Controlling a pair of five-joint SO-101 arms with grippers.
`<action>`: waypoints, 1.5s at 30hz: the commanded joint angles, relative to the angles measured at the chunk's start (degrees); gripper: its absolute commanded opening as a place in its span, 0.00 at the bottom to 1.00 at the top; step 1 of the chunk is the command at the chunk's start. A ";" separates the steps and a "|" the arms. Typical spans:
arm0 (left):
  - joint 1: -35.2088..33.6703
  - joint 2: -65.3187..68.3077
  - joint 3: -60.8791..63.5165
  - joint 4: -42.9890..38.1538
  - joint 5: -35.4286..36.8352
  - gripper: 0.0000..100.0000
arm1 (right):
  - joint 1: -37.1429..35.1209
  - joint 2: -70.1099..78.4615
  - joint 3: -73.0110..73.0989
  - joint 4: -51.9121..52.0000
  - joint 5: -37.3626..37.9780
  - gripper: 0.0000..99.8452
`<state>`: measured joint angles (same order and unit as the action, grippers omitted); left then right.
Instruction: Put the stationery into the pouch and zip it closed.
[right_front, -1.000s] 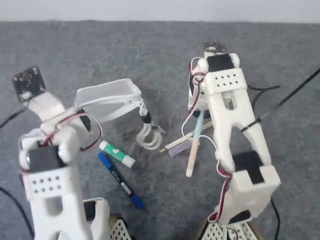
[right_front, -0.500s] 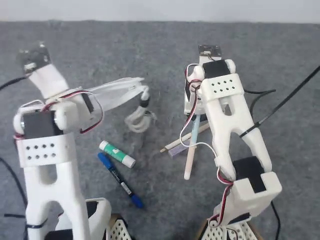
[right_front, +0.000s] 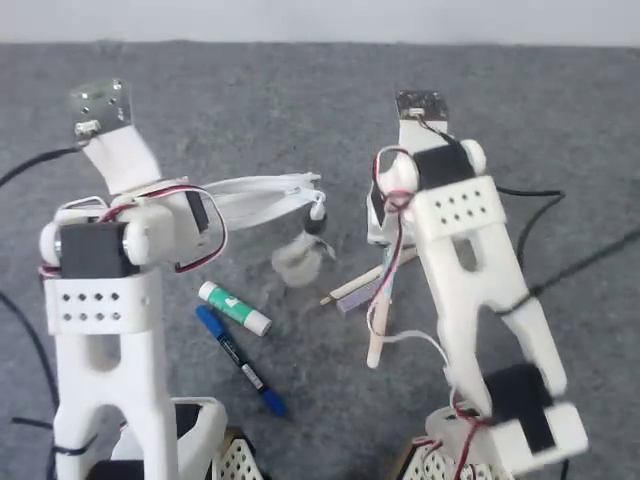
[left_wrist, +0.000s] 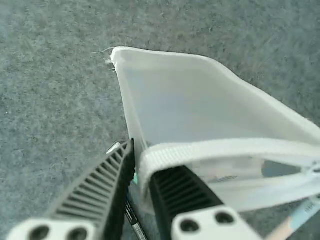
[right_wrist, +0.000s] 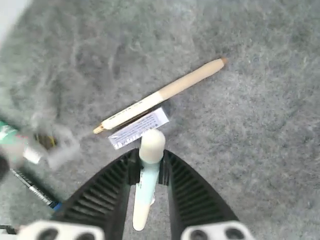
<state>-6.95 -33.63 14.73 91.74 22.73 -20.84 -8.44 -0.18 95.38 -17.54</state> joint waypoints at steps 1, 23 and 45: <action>0.09 -0.88 0.31 -2.73 0.44 0.01 | -0.57 -8.13 0.53 -0.84 0.44 0.01; 0.09 -0.79 0.48 -2.46 0.44 0.01 | -17.19 -44.09 18.64 -23.52 -9.41 0.01; 0.09 -0.88 1.27 -2.73 0.44 0.01 | -22.20 -60.00 40.26 -64.31 0.35 0.01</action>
<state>-7.03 -33.71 16.57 90.77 22.73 -43.08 -67.34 39.30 34.81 -20.18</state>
